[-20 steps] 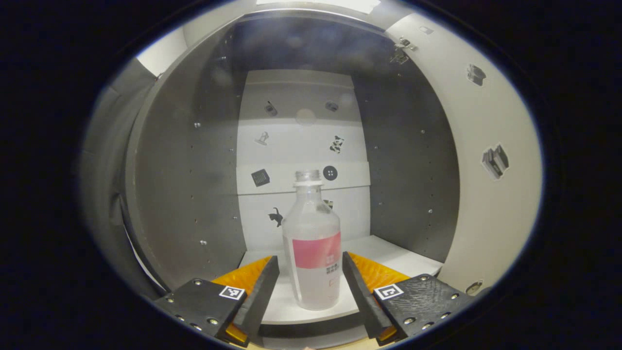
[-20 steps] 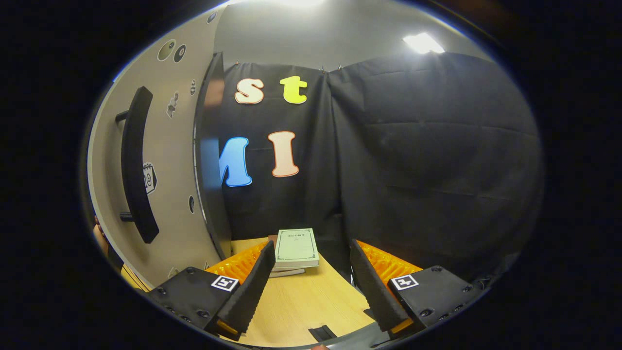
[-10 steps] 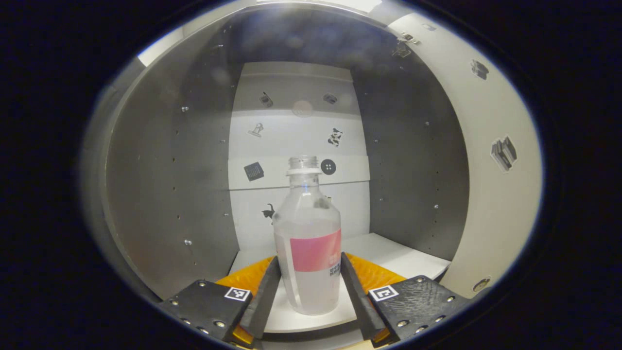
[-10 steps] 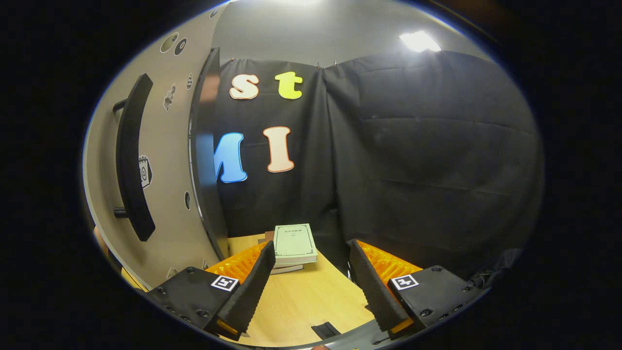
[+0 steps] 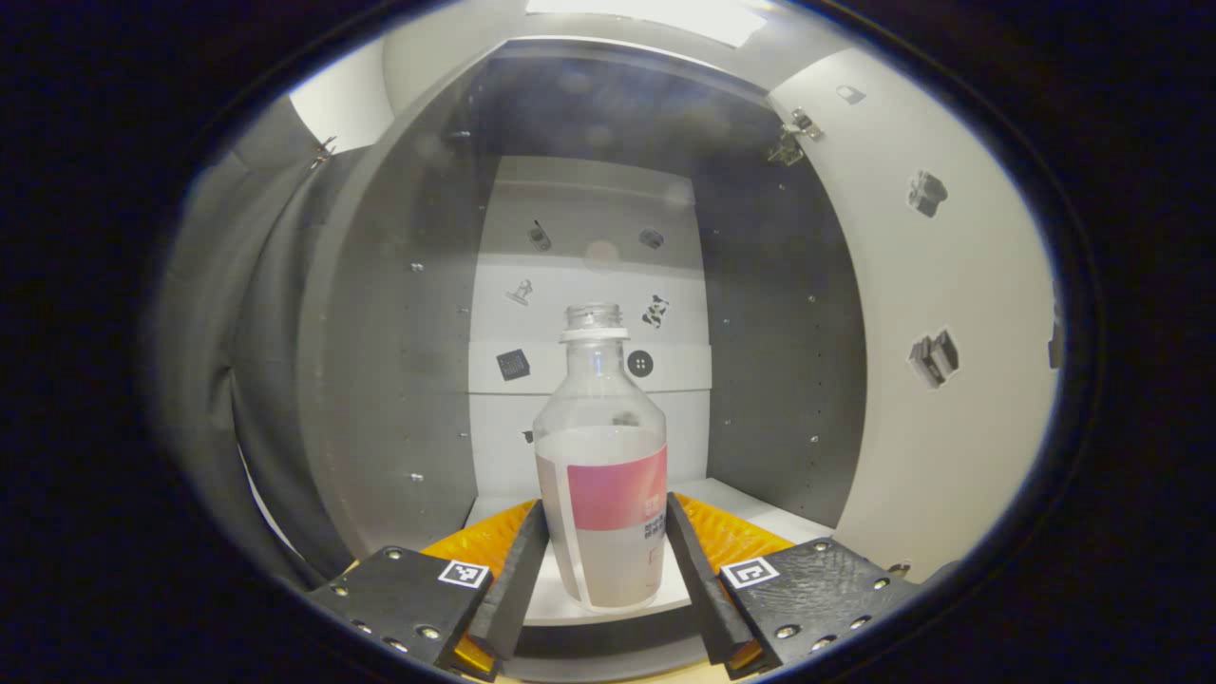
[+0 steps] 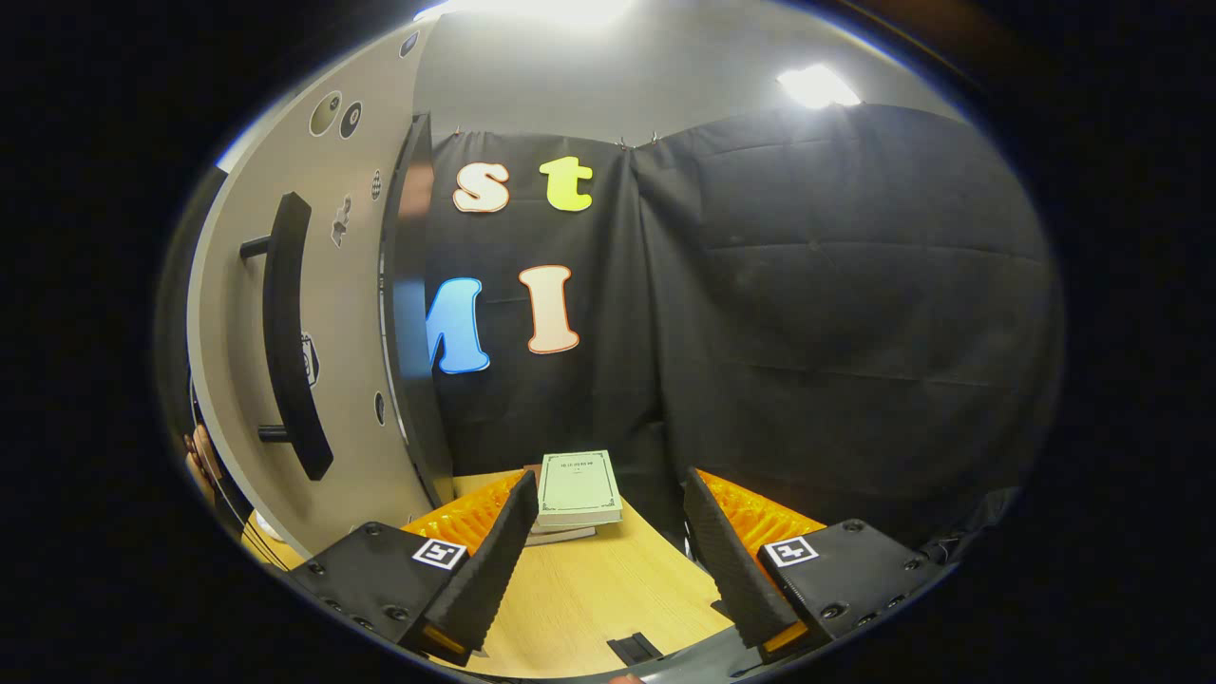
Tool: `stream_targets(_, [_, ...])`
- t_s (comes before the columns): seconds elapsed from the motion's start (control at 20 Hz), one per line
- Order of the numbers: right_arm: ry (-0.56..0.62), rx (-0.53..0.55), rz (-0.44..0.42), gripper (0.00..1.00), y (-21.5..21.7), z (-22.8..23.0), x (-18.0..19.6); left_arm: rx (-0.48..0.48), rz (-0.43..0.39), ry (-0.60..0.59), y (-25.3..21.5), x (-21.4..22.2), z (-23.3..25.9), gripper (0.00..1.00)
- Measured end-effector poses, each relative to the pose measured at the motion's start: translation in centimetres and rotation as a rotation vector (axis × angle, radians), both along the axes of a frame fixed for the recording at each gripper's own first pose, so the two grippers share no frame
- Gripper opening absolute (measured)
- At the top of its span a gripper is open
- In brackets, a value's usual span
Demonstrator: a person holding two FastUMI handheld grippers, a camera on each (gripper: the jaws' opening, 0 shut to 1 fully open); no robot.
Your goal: Open the cabinet door with the right hand, grasp the bottle in the cabinet with the left hand and place it on the coaster, then close the cabinet door with the right hand.
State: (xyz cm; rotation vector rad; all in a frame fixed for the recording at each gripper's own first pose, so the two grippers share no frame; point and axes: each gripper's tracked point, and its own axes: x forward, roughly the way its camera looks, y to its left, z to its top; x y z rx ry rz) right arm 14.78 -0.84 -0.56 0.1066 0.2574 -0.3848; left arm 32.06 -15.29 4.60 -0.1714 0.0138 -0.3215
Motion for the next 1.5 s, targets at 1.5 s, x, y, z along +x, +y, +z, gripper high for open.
stream_targets(1.5, [0.010, 0.084, 0.252, 0.98, 0.3, -3.6, 2.4, -0.050, 0.207, 0.149, 11.0, -22.6, -15.7, 0.74])
